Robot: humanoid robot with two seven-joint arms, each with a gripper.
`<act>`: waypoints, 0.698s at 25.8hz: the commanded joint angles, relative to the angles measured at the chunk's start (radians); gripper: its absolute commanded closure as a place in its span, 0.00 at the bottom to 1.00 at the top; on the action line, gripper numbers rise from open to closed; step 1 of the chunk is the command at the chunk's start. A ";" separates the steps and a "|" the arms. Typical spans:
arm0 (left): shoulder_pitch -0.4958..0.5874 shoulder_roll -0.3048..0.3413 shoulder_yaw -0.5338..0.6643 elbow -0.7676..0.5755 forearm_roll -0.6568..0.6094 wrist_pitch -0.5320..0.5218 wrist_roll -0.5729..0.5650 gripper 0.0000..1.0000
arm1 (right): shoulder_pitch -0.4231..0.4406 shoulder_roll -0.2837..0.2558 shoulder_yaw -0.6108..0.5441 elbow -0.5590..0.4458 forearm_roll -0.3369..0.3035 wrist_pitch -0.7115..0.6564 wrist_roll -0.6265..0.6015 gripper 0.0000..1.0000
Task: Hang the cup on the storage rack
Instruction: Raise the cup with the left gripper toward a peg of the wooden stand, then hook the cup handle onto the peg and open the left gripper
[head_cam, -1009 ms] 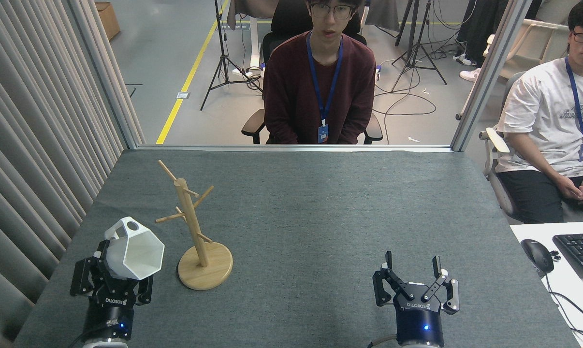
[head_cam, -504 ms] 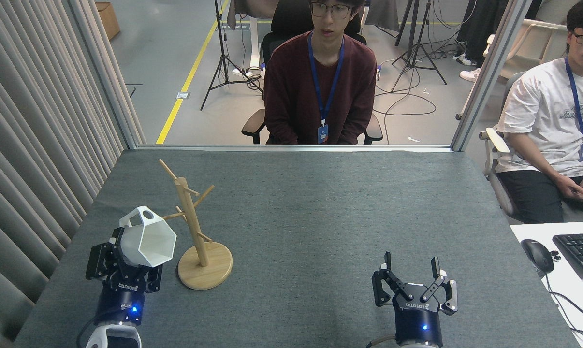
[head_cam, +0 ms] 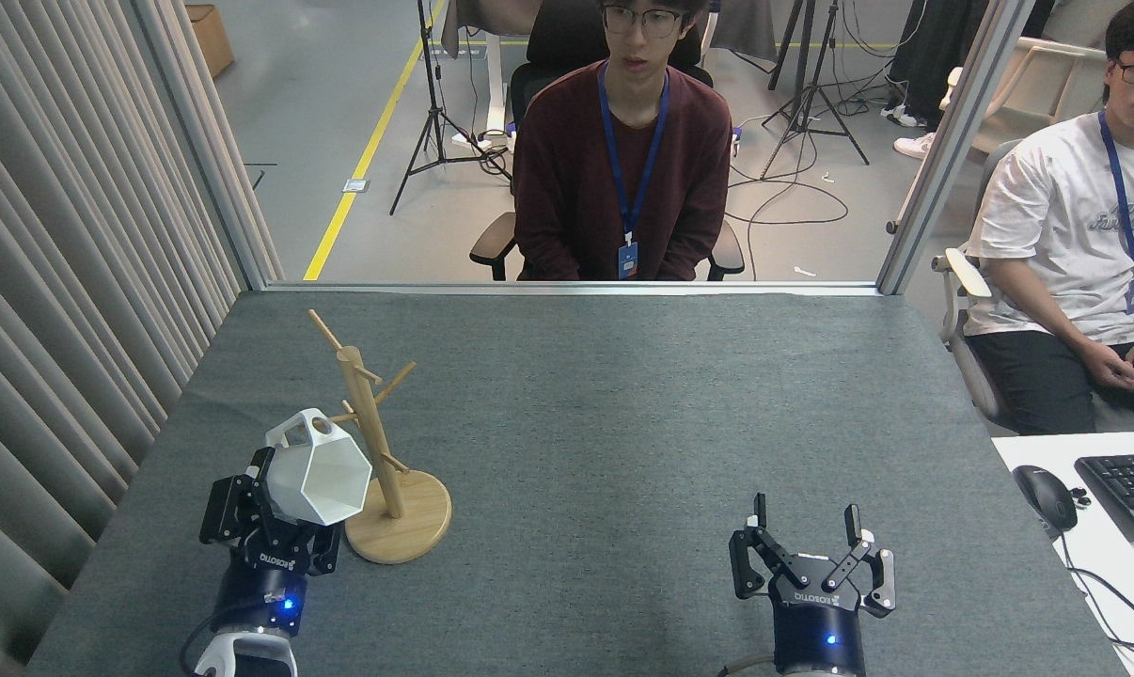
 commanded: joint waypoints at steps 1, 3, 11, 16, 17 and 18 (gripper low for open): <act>-0.008 -0.001 -0.003 0.011 0.001 0.000 0.002 0.20 | 0.000 0.000 -0.006 0.000 0.000 -0.003 0.000 0.01; -0.010 0.001 -0.003 0.017 0.001 0.000 0.010 0.01 | 0.000 -0.001 -0.006 0.002 0.000 -0.004 -0.002 0.01; -0.005 0.006 -0.011 0.009 -0.001 -0.002 0.016 0.01 | 0.000 0.002 -0.006 0.002 0.000 -0.004 -0.002 0.01; 0.030 0.004 -0.011 0.002 -0.001 -0.002 0.016 0.01 | 0.000 0.002 -0.008 0.002 0.000 -0.004 -0.002 0.01; 0.036 0.004 -0.012 0.002 0.001 -0.002 0.018 0.01 | 0.000 0.002 -0.008 0.002 0.000 -0.004 -0.002 0.01; 0.039 0.004 -0.012 0.002 0.001 -0.002 0.018 0.01 | 0.000 0.002 -0.008 0.002 0.000 -0.004 -0.002 0.01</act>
